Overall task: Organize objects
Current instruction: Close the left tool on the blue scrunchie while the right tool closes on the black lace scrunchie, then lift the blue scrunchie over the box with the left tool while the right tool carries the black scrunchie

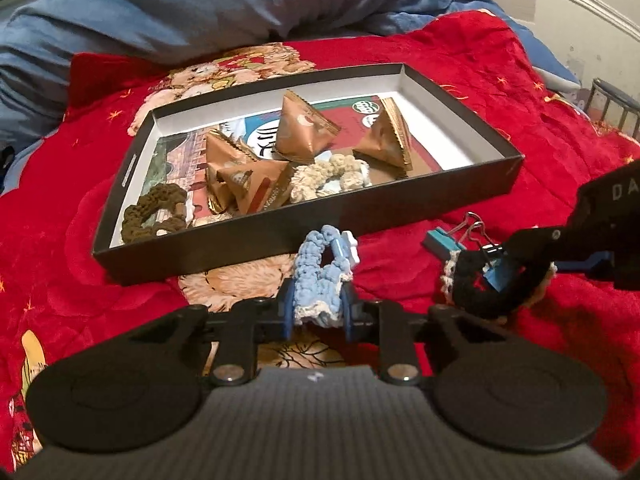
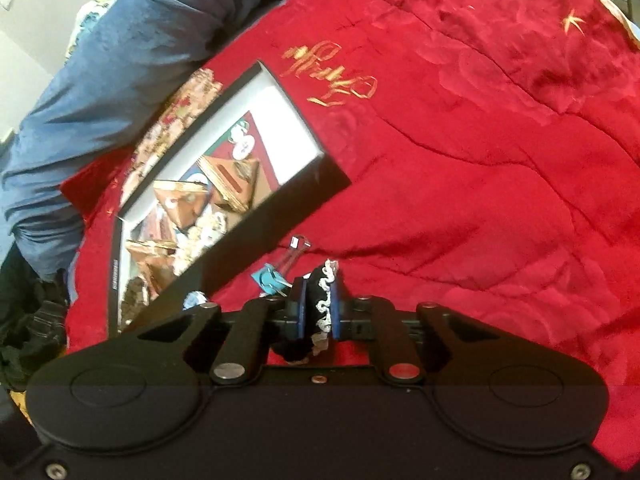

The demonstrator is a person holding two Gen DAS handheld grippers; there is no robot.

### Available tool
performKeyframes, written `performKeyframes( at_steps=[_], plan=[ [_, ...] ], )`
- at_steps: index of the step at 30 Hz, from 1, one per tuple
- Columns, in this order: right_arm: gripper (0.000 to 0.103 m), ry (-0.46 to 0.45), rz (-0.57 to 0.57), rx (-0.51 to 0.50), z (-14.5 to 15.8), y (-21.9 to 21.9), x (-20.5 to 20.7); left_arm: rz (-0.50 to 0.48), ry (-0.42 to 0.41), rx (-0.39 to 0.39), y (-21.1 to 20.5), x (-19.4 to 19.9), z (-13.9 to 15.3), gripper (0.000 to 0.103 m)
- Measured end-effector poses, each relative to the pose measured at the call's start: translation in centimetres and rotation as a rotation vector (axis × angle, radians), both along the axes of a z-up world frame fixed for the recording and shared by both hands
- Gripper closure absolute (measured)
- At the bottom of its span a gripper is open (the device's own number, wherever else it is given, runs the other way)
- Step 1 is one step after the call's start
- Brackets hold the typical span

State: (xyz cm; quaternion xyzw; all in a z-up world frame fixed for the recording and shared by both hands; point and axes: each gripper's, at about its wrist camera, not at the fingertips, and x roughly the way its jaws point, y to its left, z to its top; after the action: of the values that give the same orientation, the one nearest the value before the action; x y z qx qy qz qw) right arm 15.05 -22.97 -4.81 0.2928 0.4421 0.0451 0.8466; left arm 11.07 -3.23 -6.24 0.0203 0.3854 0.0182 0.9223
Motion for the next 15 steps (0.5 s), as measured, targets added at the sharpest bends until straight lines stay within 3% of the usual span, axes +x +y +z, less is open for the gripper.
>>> performKeyframes(
  at_steps=[15],
  plan=[
    [0.091, -0.129, 0.012, 0.06, 1.8, 0.2, -0.7, 0.033, -0.058, -0.03, 0.5, -0.6, 1.9, 0.077]
  ],
)
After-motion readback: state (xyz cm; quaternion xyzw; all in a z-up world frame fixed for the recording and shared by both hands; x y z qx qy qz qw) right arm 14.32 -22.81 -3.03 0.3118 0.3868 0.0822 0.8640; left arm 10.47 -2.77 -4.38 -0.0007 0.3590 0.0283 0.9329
